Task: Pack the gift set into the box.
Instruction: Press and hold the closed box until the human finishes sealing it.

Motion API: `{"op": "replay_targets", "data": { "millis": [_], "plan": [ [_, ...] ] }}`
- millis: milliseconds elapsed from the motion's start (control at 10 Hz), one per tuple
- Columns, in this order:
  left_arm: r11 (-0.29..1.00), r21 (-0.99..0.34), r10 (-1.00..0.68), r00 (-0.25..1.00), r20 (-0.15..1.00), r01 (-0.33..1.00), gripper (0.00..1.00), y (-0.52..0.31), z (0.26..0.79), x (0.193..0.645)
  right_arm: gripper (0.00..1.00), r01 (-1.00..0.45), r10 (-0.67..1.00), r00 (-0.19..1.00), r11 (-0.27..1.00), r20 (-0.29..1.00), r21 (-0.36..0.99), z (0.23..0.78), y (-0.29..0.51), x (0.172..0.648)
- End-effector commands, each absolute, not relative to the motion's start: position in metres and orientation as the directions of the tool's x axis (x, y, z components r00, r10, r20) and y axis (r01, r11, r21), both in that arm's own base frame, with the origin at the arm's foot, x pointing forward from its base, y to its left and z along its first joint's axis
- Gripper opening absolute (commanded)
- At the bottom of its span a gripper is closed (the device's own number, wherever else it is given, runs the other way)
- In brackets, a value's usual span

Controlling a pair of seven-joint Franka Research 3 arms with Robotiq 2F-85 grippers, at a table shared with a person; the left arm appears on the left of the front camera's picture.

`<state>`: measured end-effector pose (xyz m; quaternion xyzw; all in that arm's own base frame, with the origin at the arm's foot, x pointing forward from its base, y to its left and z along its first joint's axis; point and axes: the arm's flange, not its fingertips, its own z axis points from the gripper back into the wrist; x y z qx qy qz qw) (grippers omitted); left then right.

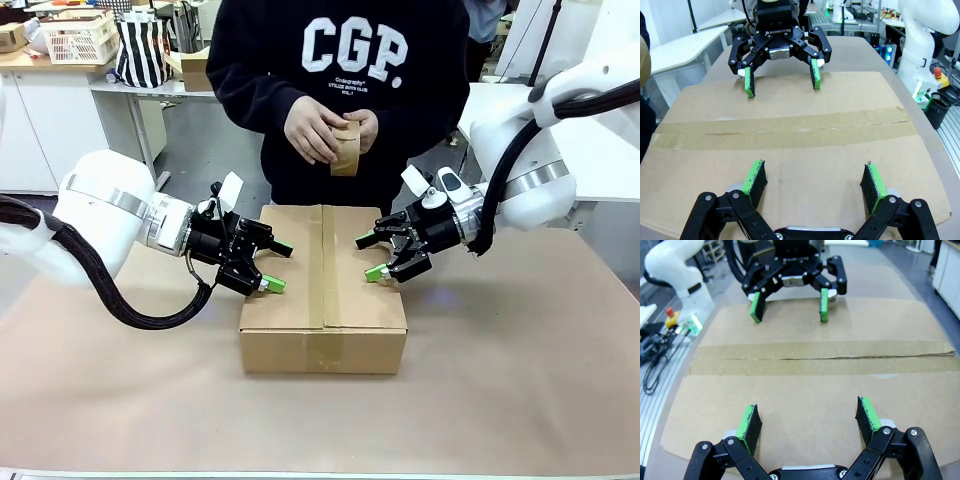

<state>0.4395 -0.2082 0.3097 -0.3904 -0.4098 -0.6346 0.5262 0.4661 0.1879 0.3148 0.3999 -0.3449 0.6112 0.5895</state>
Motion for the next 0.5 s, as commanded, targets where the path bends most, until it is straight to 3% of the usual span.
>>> {"op": "replay_targets", "data": {
  "millis": [0,400],
  "plan": [
    [-0.115,0.128,-0.345,-0.160,0.925,0.985,1.00,-0.2076,0.3083,0.4378,1.00,-0.997,0.451,0.008,-0.067,0.892,0.043,0.3122,0.1876,0.4657],
    [-0.115,0.128,-0.345,-0.160,0.925,0.985,1.00,-0.2076,0.3083,0.4378,1.00,-0.997,0.451,0.008,-0.067,0.892,0.043,0.3122,0.1876,0.4657]
  ]
}}
